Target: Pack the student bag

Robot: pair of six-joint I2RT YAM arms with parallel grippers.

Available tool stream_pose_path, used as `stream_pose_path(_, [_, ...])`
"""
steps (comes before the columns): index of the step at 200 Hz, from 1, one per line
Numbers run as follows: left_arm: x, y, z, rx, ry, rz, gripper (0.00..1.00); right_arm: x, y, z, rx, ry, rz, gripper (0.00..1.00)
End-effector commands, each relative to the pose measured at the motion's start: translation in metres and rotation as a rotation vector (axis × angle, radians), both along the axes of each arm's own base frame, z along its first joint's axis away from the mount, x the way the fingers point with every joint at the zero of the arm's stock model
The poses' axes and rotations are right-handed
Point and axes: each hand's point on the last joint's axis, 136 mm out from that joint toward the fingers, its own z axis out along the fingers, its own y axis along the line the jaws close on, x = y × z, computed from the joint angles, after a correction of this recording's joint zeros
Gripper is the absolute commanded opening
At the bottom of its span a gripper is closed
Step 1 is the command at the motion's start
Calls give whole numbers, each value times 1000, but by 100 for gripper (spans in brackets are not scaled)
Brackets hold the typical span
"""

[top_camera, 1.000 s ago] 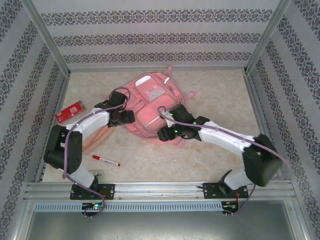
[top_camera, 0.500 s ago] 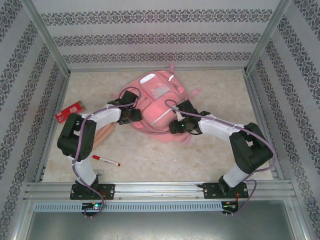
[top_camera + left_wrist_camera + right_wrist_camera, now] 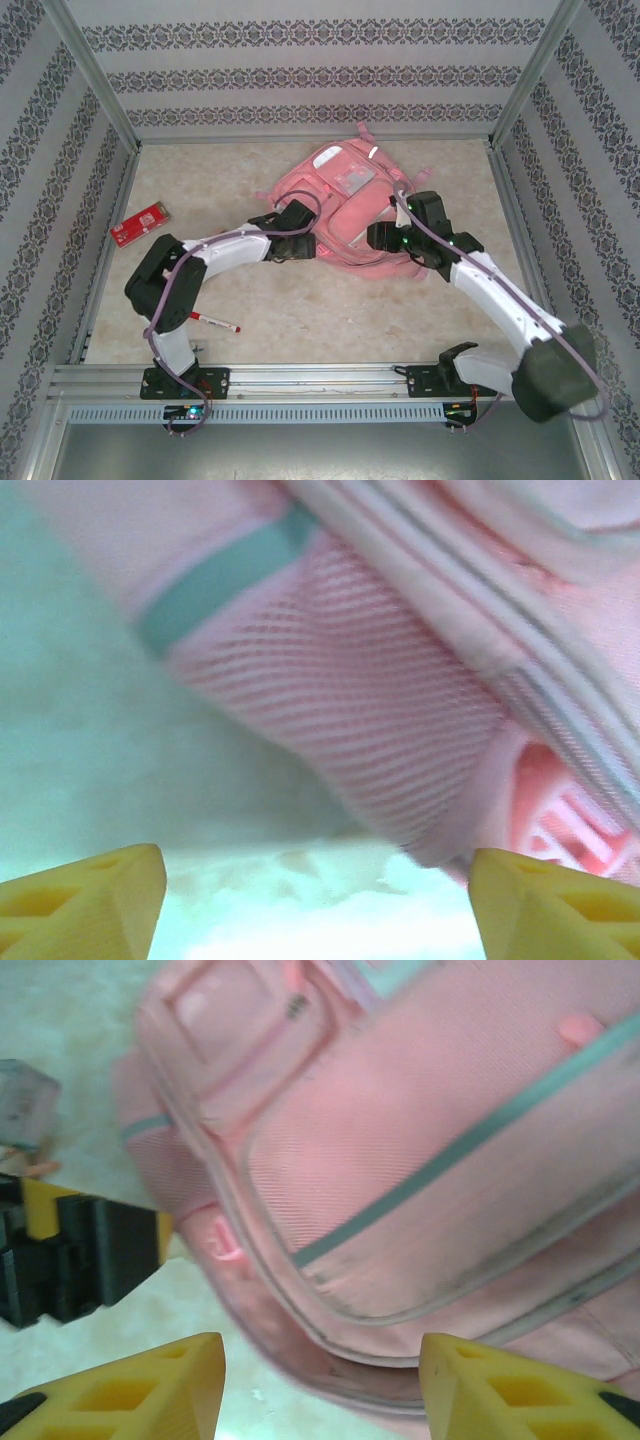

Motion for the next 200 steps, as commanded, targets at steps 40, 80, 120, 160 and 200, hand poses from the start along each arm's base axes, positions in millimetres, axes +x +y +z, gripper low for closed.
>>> stream_pose_path(40, [43, 4, 16, -172, -108, 177, 82, -35, 17, -9, -158, -82, 159, 51])
stream_pose_path(80, [71, 0, -6, -233, -119, 331, 67, -39, 39, -18, -155, -46, 188, 50])
stream_pose_path(120, [69, -20, -15, -366, -71, 353, 8, -36, 70, -41, -116, 19, 236, 50])
stream_pose_path(160, [39, -48, 30, -543, -52, 310, 0, -28, 100, -84, -53, 138, 263, 41])
stream_pose_path(200, [0, -78, 40, -627, 2, 222, 0, 15, 64, -116, -117, 181, 102, 23])
